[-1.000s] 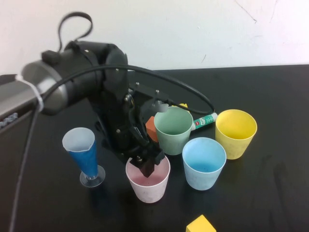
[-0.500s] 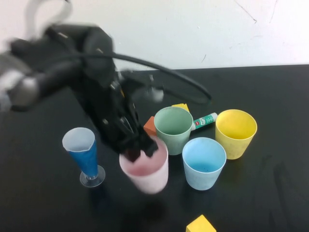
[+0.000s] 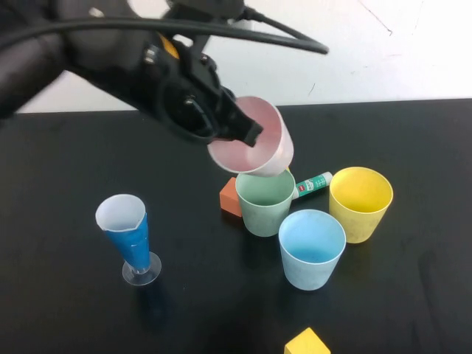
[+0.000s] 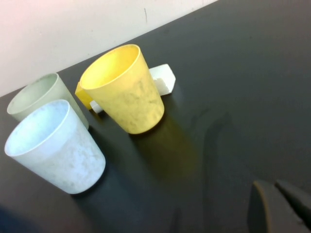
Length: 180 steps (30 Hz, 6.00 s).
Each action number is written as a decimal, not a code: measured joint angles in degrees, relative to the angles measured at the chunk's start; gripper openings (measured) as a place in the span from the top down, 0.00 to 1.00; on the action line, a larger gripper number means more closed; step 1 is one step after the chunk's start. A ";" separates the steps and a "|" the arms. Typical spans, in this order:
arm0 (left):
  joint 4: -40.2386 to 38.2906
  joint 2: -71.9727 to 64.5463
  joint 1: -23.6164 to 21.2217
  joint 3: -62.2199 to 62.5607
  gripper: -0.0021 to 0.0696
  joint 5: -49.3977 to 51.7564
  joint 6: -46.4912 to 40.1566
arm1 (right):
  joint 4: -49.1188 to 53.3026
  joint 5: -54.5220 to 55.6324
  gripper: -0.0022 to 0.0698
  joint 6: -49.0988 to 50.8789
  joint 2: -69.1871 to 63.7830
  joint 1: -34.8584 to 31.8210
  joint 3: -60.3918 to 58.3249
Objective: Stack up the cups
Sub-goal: Place the pink cup on the green cup, then pick up the yellow cup, then place the yellow cup on the blue cup, then pick up the blue cup
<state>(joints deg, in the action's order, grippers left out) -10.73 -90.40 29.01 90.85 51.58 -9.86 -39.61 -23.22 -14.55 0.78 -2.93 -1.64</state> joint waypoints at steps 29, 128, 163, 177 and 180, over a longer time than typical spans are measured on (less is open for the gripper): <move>-0.21 -15.63 0.00 5.87 0.61 -3.15 2.77 | -1.39 0.32 0.97 0.00 0.00 0.00 0.00; 16.22 50.09 0.00 -52.69 0.97 -13.48 14.63 | 30.62 -47.16 0.92 -24.93 -108.63 21.82 111.56; 17.74 50.09 0.00 -56.69 0.97 -17.94 14.87 | 32.24 -47.87 0.93 -17.80 -108.38 35.78 101.53; 18.34 50.09 0.00 -56.78 0.97 -20.73 14.87 | 34.47 -47.45 0.45 -16.60 -108.83 35.78 98.13; 18.44 50.09 0.00 -56.78 0.97 -20.84 14.87 | 35.04 -47.36 0.40 -16.58 -110.73 35.78 98.13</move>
<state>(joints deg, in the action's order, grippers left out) 7.71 -40.31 29.01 34.07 30.74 5.00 -4.57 -70.58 -31.13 -109.95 32.85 96.49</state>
